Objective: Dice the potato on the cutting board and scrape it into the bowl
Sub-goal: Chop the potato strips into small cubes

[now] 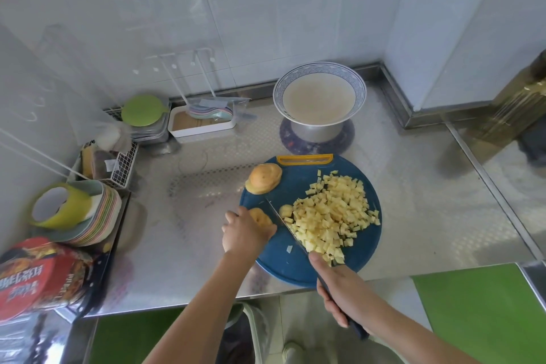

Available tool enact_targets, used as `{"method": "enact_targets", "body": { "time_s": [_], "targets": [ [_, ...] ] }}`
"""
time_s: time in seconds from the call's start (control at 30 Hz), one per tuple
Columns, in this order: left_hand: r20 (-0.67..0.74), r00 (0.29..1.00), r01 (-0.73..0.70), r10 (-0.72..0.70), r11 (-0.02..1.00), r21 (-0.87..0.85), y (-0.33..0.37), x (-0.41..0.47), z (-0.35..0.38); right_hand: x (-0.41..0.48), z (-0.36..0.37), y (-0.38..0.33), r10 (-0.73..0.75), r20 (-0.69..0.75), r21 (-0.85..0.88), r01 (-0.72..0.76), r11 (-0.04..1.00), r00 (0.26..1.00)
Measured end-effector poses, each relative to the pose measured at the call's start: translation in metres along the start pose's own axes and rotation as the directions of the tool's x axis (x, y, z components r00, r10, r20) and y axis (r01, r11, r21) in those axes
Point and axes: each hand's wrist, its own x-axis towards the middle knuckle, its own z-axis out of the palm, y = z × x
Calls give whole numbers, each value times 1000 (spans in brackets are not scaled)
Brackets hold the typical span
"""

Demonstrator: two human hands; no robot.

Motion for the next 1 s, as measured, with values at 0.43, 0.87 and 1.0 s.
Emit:
{"method": "enact_targets", "body": {
  "time_s": [0.43,0.87,1.0],
  "targets": [
    [7,998,-69,70,987,-147,-14,-21,15,33,23,0,69,-131,-102,-83,991,989],
    [-202,924,-370,324,890,-266,-28,-20,33,35,7,-9,44,-127,-169,-66,983,991],
    [-307,873,-476,378,795,-375,-30,-20,38,37,13,-8,-4,-142,-180,-22,983,990]
  ]
}}
